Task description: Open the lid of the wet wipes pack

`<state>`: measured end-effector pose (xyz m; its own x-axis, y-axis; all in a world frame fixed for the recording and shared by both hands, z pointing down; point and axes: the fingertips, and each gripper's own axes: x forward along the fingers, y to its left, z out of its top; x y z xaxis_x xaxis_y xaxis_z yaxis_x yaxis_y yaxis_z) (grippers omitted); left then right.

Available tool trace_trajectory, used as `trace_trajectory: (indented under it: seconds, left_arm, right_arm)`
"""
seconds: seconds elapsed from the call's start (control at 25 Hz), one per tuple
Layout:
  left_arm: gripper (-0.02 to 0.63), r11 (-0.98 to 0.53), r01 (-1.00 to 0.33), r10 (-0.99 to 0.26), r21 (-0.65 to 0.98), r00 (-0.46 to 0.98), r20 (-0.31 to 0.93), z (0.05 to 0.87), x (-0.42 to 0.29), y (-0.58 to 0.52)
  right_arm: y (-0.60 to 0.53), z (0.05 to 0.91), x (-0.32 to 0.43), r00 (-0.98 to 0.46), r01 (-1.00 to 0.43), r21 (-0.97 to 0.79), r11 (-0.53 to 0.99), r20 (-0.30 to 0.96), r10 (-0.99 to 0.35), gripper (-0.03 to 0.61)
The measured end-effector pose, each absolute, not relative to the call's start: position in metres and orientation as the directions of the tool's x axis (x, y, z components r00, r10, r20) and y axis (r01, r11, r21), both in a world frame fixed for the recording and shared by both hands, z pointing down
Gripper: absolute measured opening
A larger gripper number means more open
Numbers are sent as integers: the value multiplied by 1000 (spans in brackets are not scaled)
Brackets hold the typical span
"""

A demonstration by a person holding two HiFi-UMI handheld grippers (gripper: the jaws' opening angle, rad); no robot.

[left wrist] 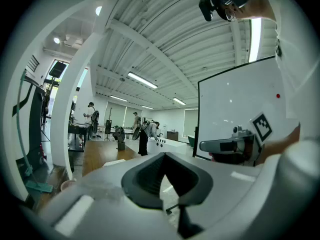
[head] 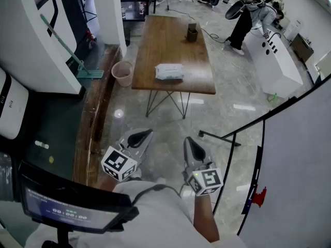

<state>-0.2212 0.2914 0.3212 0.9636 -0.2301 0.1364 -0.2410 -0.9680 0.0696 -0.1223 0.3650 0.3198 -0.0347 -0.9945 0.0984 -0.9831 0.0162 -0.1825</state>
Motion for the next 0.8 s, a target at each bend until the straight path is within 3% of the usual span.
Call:
trace_trajectory:
  seconds: [0.44, 0.8]
  left_arm:
    - [3, -954, -293, -281, 61, 947, 152, 312, -214, 284]
    - [3, -945, -326, -318, 24, 933, 170, 329, -185, 324]
  right_arm:
    - [363, 308, -126, -133, -967, -231, 108, 96, -986, 9]
    - [406, 338, -88, -177, -948, -280, 148, 82, -981, 9]
